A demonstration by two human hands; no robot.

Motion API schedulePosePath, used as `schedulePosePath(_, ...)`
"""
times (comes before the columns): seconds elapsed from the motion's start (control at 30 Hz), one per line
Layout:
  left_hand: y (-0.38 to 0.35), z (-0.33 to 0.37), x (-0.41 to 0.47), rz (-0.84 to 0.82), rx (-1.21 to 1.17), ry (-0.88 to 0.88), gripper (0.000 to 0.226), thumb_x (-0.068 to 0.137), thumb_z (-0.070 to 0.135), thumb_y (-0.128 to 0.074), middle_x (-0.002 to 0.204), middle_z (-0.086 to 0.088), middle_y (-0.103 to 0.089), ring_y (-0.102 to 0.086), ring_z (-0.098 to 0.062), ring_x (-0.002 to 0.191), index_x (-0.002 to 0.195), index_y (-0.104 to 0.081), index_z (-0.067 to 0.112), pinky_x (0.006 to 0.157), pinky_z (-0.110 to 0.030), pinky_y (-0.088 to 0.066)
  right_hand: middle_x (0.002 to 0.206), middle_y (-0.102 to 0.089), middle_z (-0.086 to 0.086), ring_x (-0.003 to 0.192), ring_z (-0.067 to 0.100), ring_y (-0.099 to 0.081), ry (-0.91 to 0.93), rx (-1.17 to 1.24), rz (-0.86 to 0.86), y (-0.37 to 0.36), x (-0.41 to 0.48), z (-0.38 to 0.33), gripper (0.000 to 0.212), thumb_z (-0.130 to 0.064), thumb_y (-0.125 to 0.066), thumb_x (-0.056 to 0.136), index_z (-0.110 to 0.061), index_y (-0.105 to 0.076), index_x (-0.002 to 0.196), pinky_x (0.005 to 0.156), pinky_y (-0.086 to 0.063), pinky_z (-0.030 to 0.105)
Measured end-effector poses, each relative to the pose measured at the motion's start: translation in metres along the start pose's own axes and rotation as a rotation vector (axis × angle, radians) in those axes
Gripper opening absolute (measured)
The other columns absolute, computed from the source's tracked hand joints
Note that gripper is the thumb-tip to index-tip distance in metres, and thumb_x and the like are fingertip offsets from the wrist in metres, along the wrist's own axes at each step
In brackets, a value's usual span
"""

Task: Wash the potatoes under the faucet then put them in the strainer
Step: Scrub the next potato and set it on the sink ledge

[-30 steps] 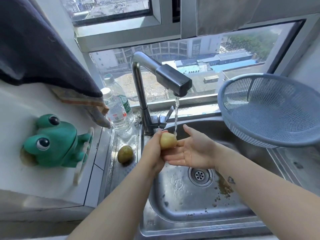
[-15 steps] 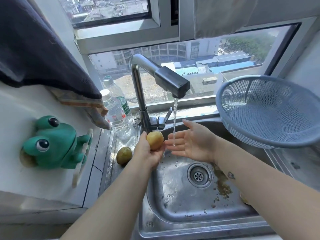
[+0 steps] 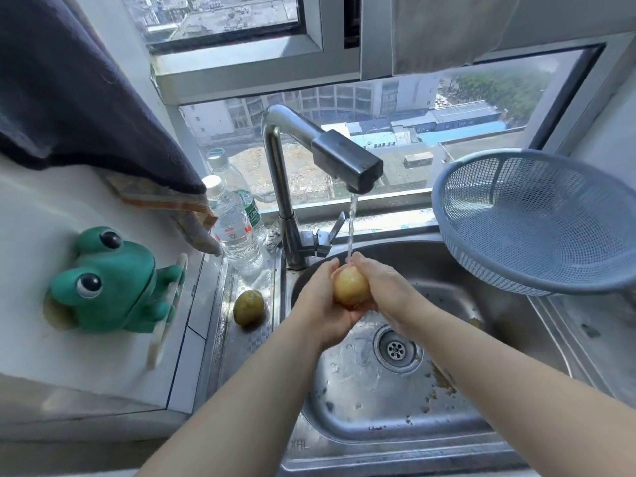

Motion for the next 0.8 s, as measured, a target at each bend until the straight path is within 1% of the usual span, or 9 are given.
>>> schedulePosePath(0.07,-0.002,0.005,0.003,0.044,0.053,-0.121,0.022,0.098,0.028,-0.048,0.077,-0.011,-0.064,-0.061,-0.022,0.062,0.087,-0.06,0.013,0.047,-0.027,-0.051,0.088,-0.062,0.01,0.081,0.023,-0.057,-0.07,0.27,0.049,-0.003,0.0,0.008,0.032,-0.033,-0.039,0.1,-0.015,-0.064,0.09,0.078,-0.046,0.038)
schedulePosePath(0.17,0.005,0.024,0.003,0.144,0.189,-0.36,0.032,0.099,0.032,-0.047,0.078,-0.008,-0.067,-0.061,-0.022,0.066,0.076,-0.064,0.018,0.052,-0.026,-0.046,0.101,-0.065,0.016,0.09,0.027,-0.059,-0.174,0.538,0.03,-0.015,-0.002,0.014,0.036,-0.035,-0.038,0.1,-0.01,-0.063,0.103,0.085,-0.044,0.04)
schedulePosePath(0.3,0.005,0.057,-0.015,0.231,0.521,-0.714,0.033,0.103,0.028,-0.037,0.084,-0.003,-0.066,-0.063,-0.015,0.076,0.081,-0.062,0.024,0.066,-0.028,-0.051,0.099,-0.065,0.011,0.086,0.023,-0.061,-0.152,0.61,-0.087,-0.033,-0.008,0.006,0.03,-0.03,-0.04,0.1,-0.012,-0.062,0.11,0.076,-0.046,0.034)
schedulePosePath(0.4,0.004,0.061,-0.016,0.212,0.593,-0.733,0.025,0.098,0.034,-0.038,0.108,-0.006,-0.063,-0.063,-0.02,0.103,0.089,-0.062,0.037,0.093,-0.04,-0.051,0.103,-0.065,0.014,0.091,0.023,-0.064,-0.022,0.551,-0.084,-0.033,-0.009,-0.001,0.026,-0.014,-0.054,0.093,-0.007,-0.056,0.118,0.076,-0.05,0.032)
schedulePosePath(0.47,0.005,0.055,-0.015,0.195,0.541,-0.669,0.021,0.091,0.045,-0.039,0.125,-0.004,-0.054,-0.057,-0.021,0.115,0.097,-0.059,0.045,0.102,-0.043,-0.045,0.098,-0.064,0.015,0.088,0.023,-0.063,0.019,0.522,0.001,-0.027,-0.01,-0.003,0.019,-0.008,-0.059,0.09,-0.006,-0.056,0.109,0.075,-0.051,0.031)
schedulePosePath(0.53,0.005,0.045,-0.011,0.155,0.438,-0.579,0.024,0.097,0.038,-0.039,0.124,-0.002,-0.054,-0.058,-0.017,0.11,0.114,-0.056,0.032,0.095,-0.035,-0.05,0.09,-0.064,0.013,0.084,0.023,-0.063,0.043,0.468,0.082,-0.024,-0.009,-0.005,0.007,-0.013,-0.061,0.089,-0.009,-0.06,0.095,0.073,-0.051,0.032)
schedulePosePath(0.57,0.005,0.04,-0.008,0.132,0.393,-0.539,0.027,0.1,0.033,-0.038,0.115,-0.003,-0.059,-0.061,-0.014,0.1,0.12,-0.054,0.023,0.081,-0.028,-0.053,0.087,-0.066,0.012,0.084,0.024,-0.065,0.051,0.444,0.127,-0.022,-0.009,-0.004,0.007,-0.017,-0.061,0.09,-0.011,-0.062,0.089,0.074,-0.051,0.035)
schedulePosePath(0.67,0.005,0.026,-0.009,0.113,0.263,-0.43,0.027,0.102,0.036,-0.039,0.089,-0.003,-0.063,-0.06,-0.012,0.069,0.115,-0.055,0.02,0.048,-0.022,-0.045,0.078,-0.066,0.01,0.076,0.023,-0.064,0.039,0.397,0.25,-0.014,-0.005,-0.003,0.025,-0.025,-0.052,0.095,-0.013,-0.064,0.077,0.071,-0.052,0.036)
schedulePosePath(0.8,0.009,0.023,-0.011,0.111,0.162,-0.346,0.027,0.101,0.04,-0.041,0.085,-0.004,-0.062,-0.058,-0.013,0.06,0.107,-0.057,0.019,0.044,-0.021,-0.044,0.085,-0.068,0.01,0.077,0.023,-0.066,-0.011,0.417,0.279,-0.012,-0.005,0.001,0.03,-0.029,-0.045,0.098,-0.01,-0.066,0.086,0.07,-0.054,0.037)
Point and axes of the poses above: each hand's wrist, its own x-axis towards the middle knuckle, its own y-axis out of the back of the hand, z = x × y, the point moved 9 cm from there along x, towards the middle knuckle
